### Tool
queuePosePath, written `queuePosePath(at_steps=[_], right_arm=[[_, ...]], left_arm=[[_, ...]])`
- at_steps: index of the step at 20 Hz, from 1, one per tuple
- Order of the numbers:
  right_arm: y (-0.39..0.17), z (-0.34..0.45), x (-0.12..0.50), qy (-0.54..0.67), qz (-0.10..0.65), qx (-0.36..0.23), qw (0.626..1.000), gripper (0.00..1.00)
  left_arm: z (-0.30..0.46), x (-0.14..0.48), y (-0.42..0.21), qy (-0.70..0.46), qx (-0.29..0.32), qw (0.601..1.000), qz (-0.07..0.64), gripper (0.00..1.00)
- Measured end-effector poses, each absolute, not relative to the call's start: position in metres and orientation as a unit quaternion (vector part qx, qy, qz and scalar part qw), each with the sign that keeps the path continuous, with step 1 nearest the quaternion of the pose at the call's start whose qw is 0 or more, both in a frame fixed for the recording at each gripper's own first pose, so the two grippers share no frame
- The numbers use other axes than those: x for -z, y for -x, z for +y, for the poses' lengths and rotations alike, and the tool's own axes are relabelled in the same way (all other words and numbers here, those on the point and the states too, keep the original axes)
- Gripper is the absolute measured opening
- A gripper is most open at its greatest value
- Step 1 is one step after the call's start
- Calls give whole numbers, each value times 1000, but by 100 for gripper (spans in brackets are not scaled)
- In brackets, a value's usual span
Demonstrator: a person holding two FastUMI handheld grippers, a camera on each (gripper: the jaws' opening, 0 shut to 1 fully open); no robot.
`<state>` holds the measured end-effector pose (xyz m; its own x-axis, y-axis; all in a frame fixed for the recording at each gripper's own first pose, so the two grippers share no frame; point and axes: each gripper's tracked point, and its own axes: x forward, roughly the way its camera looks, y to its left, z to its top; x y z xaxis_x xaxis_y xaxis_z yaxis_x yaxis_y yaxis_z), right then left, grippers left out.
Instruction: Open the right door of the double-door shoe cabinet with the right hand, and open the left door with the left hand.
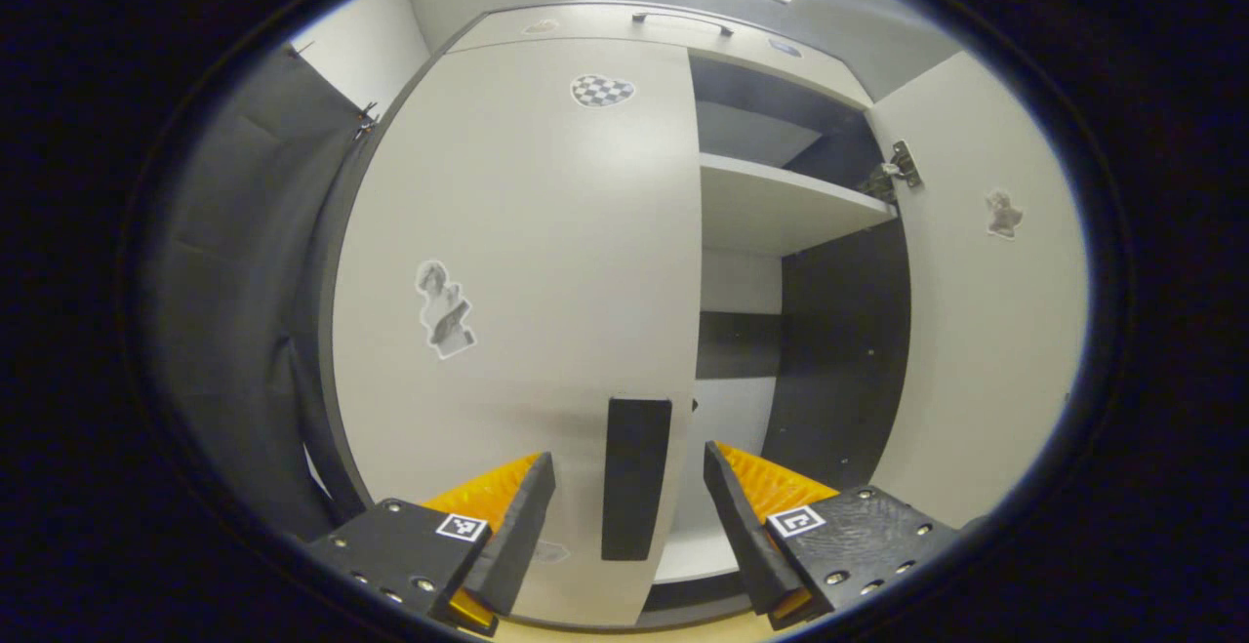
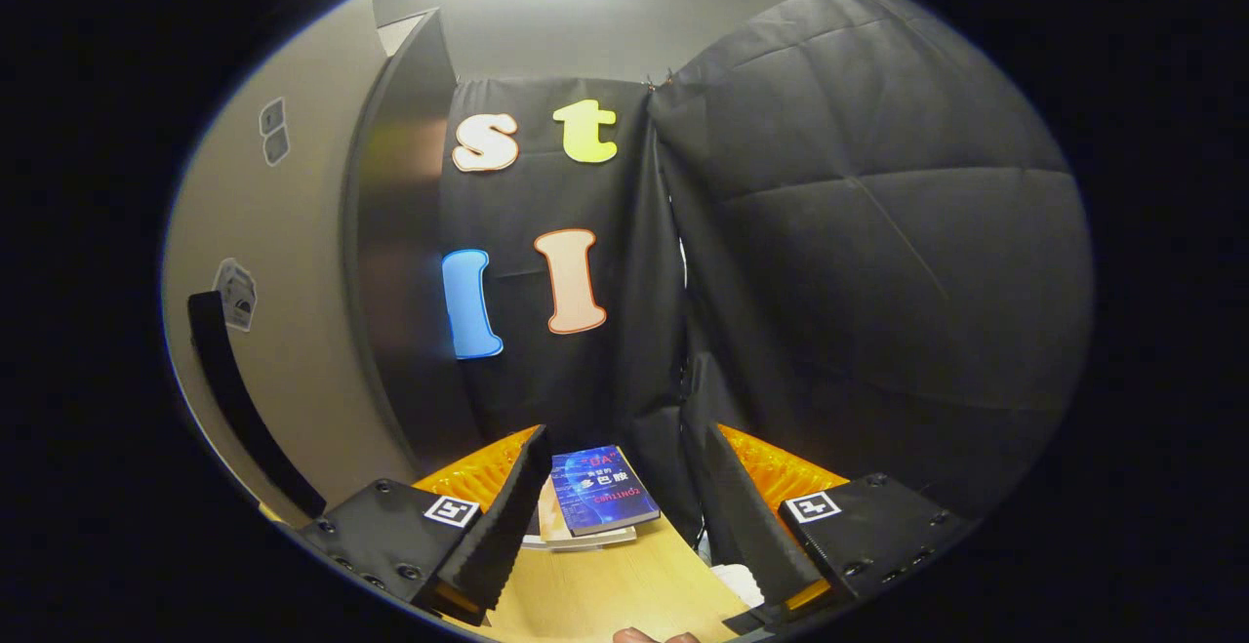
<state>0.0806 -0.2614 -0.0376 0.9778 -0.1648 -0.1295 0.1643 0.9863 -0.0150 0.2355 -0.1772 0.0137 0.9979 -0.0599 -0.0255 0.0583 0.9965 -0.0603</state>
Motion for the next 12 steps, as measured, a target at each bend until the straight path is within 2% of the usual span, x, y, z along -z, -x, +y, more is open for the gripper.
queuePosePath(at_steps=[4,7,8,10,11,12], right_arm=[[-103,-249,23,20,42,39,998,98],[-118,-240,33,10,57,7,998,98],[-122,-233,33,2,60,-10,998,98],[-131,-228,29,-1,56,-31,998,98],[-137,-228,30,2,55,-36,998,98],[-142,-227,33,6,57,-42,997,92]], left_arm=[[-179,-1,-249,39,0,999,32,56],[-182,2,-251,43,-3,998,41,56],[-171,4,-251,33,-29,998,46,46],[-171,3,-252,33,-37,998,42,27],[-170,3,-250,28,-43,998,41,28],[-169,3,-251,27,-48,998,41,29]])
